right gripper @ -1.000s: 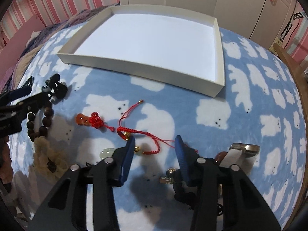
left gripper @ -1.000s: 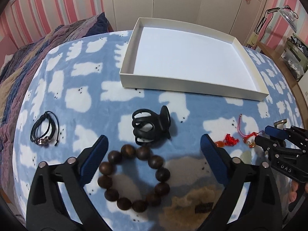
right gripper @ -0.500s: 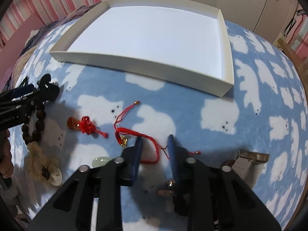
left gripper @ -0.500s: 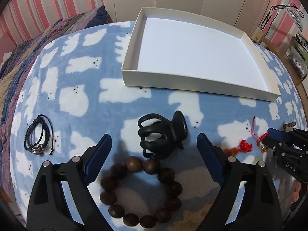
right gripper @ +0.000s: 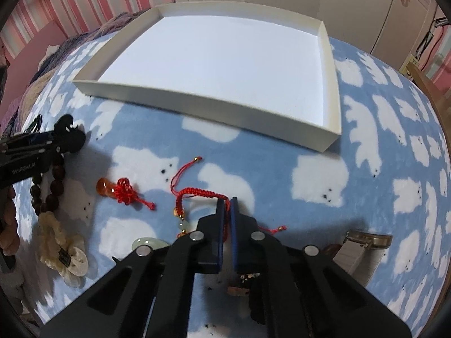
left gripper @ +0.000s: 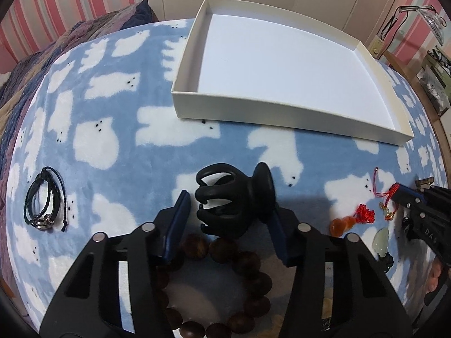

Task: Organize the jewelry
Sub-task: 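Grasp the red string charm with the right tool while the left tool grasps the black claw clip, then carry the claw clip and red charm into the white tray while opening both tools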

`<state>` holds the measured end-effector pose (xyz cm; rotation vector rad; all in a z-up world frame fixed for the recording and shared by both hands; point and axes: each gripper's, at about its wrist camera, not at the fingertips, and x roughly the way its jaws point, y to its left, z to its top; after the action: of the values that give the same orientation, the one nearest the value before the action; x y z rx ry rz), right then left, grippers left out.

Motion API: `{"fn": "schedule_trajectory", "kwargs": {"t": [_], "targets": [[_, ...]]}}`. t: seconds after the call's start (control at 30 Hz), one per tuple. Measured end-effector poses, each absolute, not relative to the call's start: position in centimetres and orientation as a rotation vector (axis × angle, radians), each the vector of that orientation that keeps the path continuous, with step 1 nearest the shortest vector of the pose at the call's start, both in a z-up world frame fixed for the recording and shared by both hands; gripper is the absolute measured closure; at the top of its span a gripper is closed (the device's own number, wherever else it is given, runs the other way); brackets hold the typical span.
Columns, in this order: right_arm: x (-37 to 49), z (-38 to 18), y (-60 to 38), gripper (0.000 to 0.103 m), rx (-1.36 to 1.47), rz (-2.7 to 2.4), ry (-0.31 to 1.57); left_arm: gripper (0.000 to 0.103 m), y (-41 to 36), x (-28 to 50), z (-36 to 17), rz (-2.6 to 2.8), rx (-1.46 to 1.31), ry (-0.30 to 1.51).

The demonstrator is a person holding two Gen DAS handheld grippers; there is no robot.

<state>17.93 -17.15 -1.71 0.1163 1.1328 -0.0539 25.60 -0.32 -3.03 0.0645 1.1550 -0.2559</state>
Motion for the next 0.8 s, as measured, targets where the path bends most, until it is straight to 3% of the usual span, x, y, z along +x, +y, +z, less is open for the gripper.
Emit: {"fn": "schedule_trajectory", "kwargs": {"t": [0.03, 0.47, 0.8], "targets": [[17.9, -1.6, -17.2, 0.1, 0.114, -0.062, 1.127, 0.059, -0.1, 25.4, -2.9, -0.265, 0.064, 1.155], [17.5, 0.1, -17.7, 0.1, 0.139, -0.077, 1.061, 0.059, 0.6, 24.5, -1.3, -0.265, 0.048, 1.119], [20.3, 5.5, -19.7, 0.1, 0.146, -0.106, 0.899, 0.059, -0.8, 27.5, 2.9, -0.293, 0.065, 1.027]]}}
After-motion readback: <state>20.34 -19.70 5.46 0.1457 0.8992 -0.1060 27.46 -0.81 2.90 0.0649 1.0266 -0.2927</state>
